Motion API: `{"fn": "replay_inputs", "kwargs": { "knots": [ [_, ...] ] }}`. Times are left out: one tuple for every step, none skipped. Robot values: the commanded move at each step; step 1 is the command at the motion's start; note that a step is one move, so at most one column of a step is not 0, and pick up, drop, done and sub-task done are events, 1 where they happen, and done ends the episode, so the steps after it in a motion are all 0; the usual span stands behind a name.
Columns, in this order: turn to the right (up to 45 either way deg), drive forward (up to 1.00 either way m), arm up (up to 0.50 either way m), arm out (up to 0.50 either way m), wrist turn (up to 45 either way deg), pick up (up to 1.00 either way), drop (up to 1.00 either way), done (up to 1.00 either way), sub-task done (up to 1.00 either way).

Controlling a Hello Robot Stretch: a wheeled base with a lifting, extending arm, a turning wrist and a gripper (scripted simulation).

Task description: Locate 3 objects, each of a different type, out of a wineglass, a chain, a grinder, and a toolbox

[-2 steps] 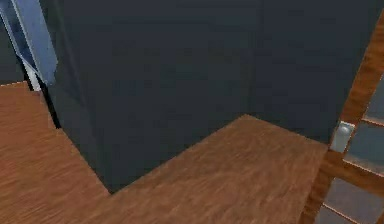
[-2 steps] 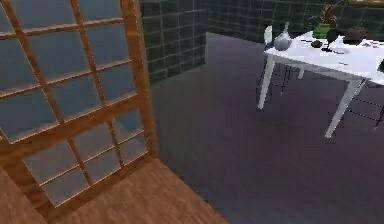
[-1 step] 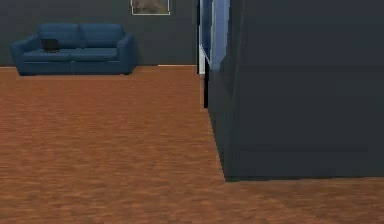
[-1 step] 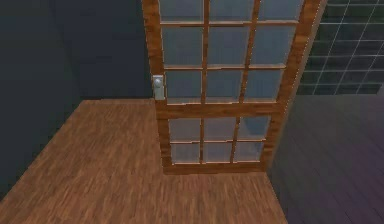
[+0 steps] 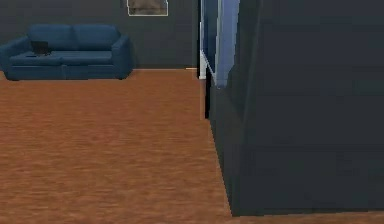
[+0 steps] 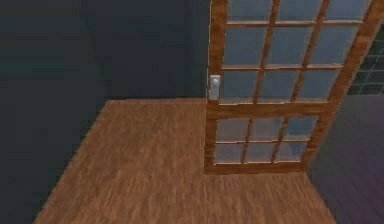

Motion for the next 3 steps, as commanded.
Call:
{"fn": "replay_inputs", "kwargs": {
  "knots": [
    [-42.0, 0.00, 0.00, 0.00, 0.0, 0.00, 0.00, 0.00, 0.00],
    [0.0, 1.00, 0.00, 0.00, 0.0, 0.00, 0.00, 0.00, 0.00],
    [-3.0, 0.00, 0.00, 0.00, 0.0, 0.00, 0.00, 0.00, 0.00]
  ]
}}
